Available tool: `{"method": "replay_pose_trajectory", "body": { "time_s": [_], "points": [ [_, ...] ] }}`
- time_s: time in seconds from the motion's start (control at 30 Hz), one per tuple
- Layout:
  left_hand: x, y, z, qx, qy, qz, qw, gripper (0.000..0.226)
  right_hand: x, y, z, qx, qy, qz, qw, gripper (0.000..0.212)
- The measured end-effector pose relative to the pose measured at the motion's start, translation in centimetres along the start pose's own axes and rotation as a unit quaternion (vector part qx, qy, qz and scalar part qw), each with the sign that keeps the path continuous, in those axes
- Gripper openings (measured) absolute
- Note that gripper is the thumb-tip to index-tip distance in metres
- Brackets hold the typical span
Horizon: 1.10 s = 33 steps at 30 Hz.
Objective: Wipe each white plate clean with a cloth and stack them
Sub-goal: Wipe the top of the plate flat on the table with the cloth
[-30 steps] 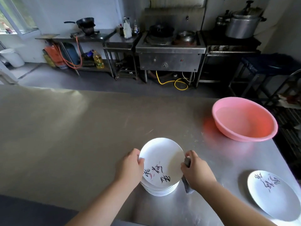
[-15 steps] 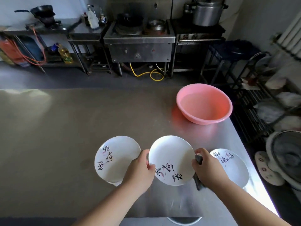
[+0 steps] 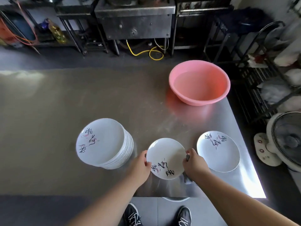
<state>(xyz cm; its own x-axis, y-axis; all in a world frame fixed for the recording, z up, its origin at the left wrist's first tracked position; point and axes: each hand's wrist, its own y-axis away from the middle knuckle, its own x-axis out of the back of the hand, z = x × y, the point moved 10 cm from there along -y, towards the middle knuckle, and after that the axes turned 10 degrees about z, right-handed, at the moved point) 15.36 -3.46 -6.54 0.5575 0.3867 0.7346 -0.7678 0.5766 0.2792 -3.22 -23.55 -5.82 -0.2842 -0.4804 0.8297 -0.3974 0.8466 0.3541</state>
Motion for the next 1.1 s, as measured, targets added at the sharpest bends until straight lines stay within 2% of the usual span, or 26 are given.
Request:
{"method": "replay_pose_trajectory", "body": {
  "time_s": [0.17,0.27,0.3,0.4,0.5,0.6,0.83,1.03,1.1],
  "points": [
    [-0.2,-0.7,-0.5,-0.008,-0.037,0.016,0.999,0.045,-0.4,-0.6,-0.4,0.035,0.035,-0.001,0.999,0.015],
    [-0.5,-0.5,-1.0,-0.023,-0.021,0.011,0.999,0.052,0.8,-0.4,-0.8,0.066,0.067,0.049,0.994,0.012],
    [-0.6,-0.4,-1.2,-0.031,-0.009,0.01,0.999,0.056,1.3,-0.3,-1.5,0.093,0.067,0.074,0.991,0.013],
    [-0.4,0.3,-1.6,-0.068,-0.025,0.028,0.997,0.058,1.6,0.6,-4.9,0.223,0.054,0.105,0.968,0.042],
    [-0.3,0.4,-1.7,-0.139,-0.117,0.086,0.98,0.077,-0.9,1.5,-7.5,0.312,0.105,0.061,0.942,0.053],
    [-1.8,0.3,-1.6,-0.188,-0.169,0.064,0.965,0.083,-4.6,2.8,-7.9,0.358,0.169,-0.005,0.918,0.059],
    [-3.5,0.4,-2.2,-0.231,-0.24,0.061,0.941,0.078,-8.9,4.9,-6.3,0.364,0.285,-0.086,0.883,0.104],
    [-4.0,0.3,-2.5,-0.225,-0.26,0.043,0.938,0.078,-8.3,2.1,-9.8,0.352,0.263,-0.079,0.895,0.092],
    [-4.1,0.4,-2.6,-0.221,-0.268,0.037,0.937,0.079,-8.8,3.4,-9.4,0.373,0.267,-0.105,0.882,0.093]
  ]
}}
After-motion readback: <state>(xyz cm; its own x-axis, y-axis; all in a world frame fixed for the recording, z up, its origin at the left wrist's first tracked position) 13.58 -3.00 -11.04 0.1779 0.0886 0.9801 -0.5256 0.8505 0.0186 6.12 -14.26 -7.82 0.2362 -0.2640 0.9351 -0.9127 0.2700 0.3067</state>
